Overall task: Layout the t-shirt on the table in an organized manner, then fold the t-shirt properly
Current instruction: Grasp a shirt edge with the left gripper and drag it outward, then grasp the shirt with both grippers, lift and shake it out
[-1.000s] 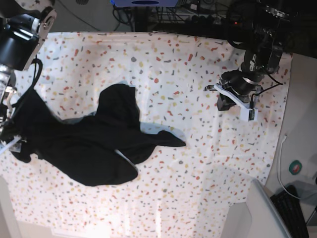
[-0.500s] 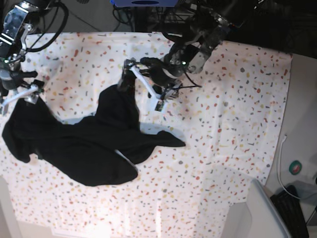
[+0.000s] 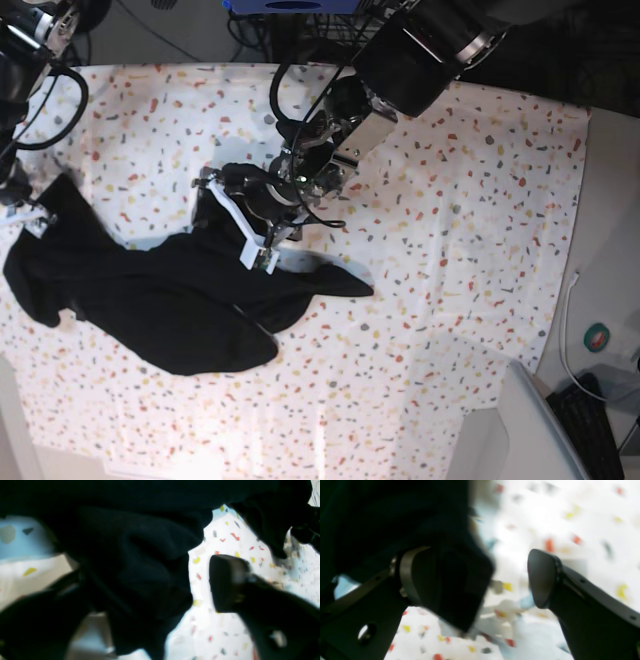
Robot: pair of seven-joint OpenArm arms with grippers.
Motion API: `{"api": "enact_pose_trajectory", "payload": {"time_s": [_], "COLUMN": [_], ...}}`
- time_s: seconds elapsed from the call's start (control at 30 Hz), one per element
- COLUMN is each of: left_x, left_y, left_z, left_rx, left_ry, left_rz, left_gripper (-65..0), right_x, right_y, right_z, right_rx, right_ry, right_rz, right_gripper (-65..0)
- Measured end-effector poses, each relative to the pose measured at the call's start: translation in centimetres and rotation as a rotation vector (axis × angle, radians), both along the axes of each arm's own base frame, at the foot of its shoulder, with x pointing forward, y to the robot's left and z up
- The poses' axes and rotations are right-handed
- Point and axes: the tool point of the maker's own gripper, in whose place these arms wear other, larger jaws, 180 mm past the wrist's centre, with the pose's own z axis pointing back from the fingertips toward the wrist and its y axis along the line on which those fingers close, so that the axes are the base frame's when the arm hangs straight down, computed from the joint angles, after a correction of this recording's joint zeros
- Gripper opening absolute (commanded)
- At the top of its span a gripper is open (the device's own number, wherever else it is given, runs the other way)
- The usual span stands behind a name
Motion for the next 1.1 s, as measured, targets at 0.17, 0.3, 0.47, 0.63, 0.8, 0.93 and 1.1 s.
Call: {"api": "enact_pose_trajectory", "payload": {"time_s": [0.17, 0.3, 0.47, 0.63, 0.8, 0.93, 1.1], "left_x": [-1.4, -1.0, -0.9, -1.0, -0.4, -3.8, -6.9], "left_y": [3.7, 11.1, 18.5, 20.5, 22.0, 21.7, 22.3], "left_z": [-1.1, 0.0, 5.4, 9.7, 11.2, 7.6, 5.3], "left_rx": [0.056, 0.137, 0.164, 0.165, 0.18, 0.2, 0.215], "left_ry": [0.039, 0.078, 0.03, -0.006, -0.014, 0.107, 0.197], "left_rz": [-0.052, 0.019, 0.142, 0.164, 0.194, 0.169, 0.175], "left_gripper": [-65.0, -65.0, -65.0, -65.0, -65.0, -65.0, -65.0], "right_x": [-0.3, -0.5, -4.9, -10.0, -9.1, -11.1, -14.4], "right_y": [1.1, -0.2, 0.1, 4.2, 5.4, 6.4, 7.6], "right_z": [-0.4, 0.1, 2.3, 3.6, 5.2, 1.3, 0.7], "right_rx": [0.024, 0.0, -0.108, -0.149, -0.153, -0.054, -0.022], "right_ry": [-0.001, -0.003, 0.063, 0.116, 0.064, 0.171, 0.286], "right_rz": [0.072, 0.098, 0.207, 0.292, 0.3, 0.265, 0.298], "right_gripper": [-57.8, -65.0, -65.0, -65.0, -65.0, -65.0, -51.9]}}
